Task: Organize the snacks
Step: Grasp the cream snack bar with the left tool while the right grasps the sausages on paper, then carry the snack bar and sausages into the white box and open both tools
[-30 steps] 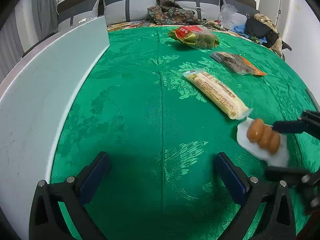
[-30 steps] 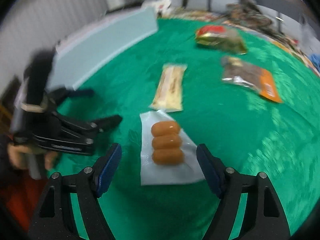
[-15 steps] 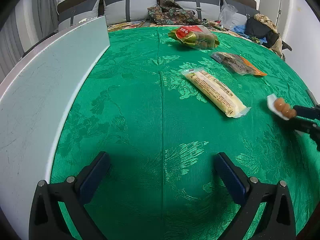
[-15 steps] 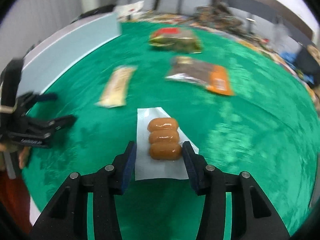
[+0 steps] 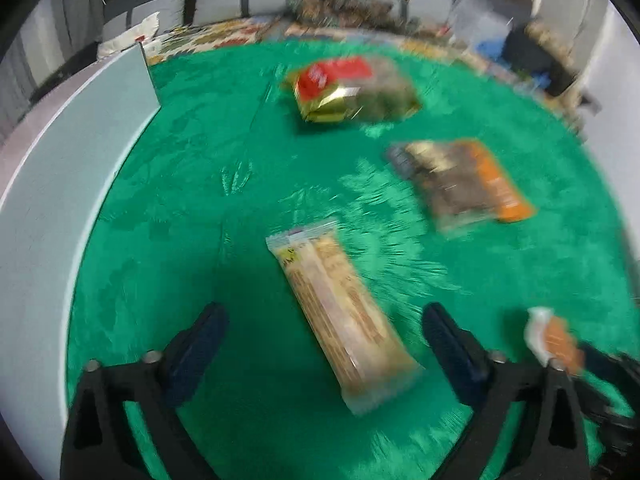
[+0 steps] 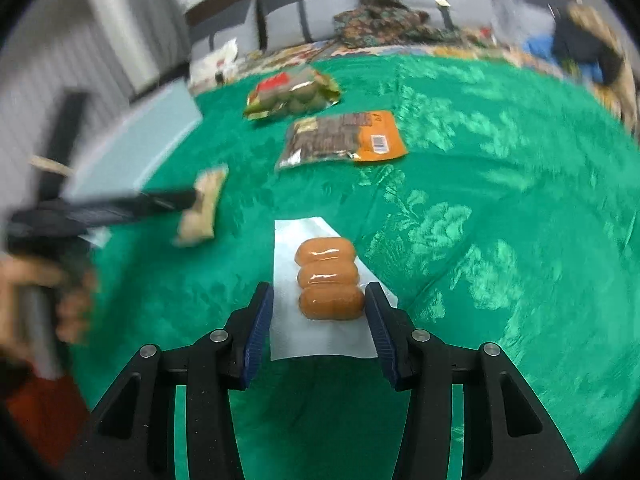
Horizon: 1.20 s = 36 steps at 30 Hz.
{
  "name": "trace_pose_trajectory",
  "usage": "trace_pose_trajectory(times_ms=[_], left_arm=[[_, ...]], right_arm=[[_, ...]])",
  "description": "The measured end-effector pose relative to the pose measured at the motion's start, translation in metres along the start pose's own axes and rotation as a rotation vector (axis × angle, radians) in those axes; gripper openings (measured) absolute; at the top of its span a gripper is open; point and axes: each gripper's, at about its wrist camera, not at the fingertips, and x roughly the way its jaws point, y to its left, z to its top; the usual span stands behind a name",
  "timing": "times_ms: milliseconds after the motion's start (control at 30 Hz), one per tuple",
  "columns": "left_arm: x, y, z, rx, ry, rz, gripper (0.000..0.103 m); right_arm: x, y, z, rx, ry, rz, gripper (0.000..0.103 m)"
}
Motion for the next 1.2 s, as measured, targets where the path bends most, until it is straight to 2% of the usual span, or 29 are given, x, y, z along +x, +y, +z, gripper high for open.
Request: trace_pose_trajectory(times_ms=[33,67,133,167,233,367,467,500,633,667,733,767,833,900,967,1033,1200], left_arm=[[0.007,-0.001,0.001,-0.009,0.023,0.009,0.079],[0.008,-0.001,0.000,-0.012,0.013,0.019,0.075],[0.006,-0.001,-0.002,-0.005,-0.011,0.002,0.053],[0.004,-0.001,-0.003,0.019,-0.026,0.005,0.027],[0.004,0.003,-0.004,0.027,-0.017,-0.026,0.025],[-0.001,0.019,-0.014,0.010,-0.011,-0.093,0.024],[-0.009,0.025,-0.025,0.011,-0.018,-0.104,0.024],[-0.012,0.026,-0.029,0.010,-0.021,-0.105,0.024],[-0.022,0.032,-0.041,0.006,-0.028,-0.121,0.024],[-0.026,0.032,-0.044,0.009,-0.034,-0.125,0.024],[-0.034,0.033,-0.048,0.021,-0.050,-0.130,0.024],[-0.040,0.035,-0.051,0.023,-0.056,-0.133,0.024],[-0.048,0.039,-0.056,0.024,-0.069,-0.145,0.024],[-0.056,0.044,-0.060,0.015,-0.082,-0.160,0.024],[-0.060,0.046,-0.061,0.005,-0.090,-0.176,0.024],[-0.063,0.045,-0.062,0.001,-0.095,-0.184,0.024],[-0.070,0.044,-0.065,-0.008,-0.111,-0.195,0.024]], right_arm=[[-0.003,-0.007,0.000,0.046,-0.005,0.030,0.049],[-0.007,-0.015,0.000,0.095,-0.012,0.064,0.049],[-0.014,-0.028,-0.002,0.174,-0.023,0.123,0.045],[-0.018,-0.035,-0.003,0.211,-0.031,0.153,0.042],[-0.025,-0.044,-0.005,0.261,-0.051,0.194,0.037],[-0.025,-0.034,0.002,0.175,-0.016,0.134,0.043],[-0.025,-0.033,0.009,0.142,0.019,0.118,0.065],[-0.023,-0.031,0.012,0.126,0.036,0.109,0.067],[-0.003,-0.011,0.018,-0.061,0.158,0.062,0.067],[0.004,-0.004,0.017,-0.122,0.184,0.027,0.065],[0.010,-0.002,0.018,-0.154,0.212,-0.043,0.065],[0.008,-0.007,0.018,-0.128,0.214,-0.063,0.065],[-0.007,-0.025,0.016,0.023,0.206,-0.011,0.066],[-0.021,-0.045,0.004,0.191,0.187,0.087,0.067],[-0.033,-0.068,-0.018,0.412,0.157,0.230,0.067],[-0.029,-0.085,-0.037,0.574,0.154,0.354,0.067],[-0.011,-0.094,-0.047,0.661,0.127,0.380,0.066]])
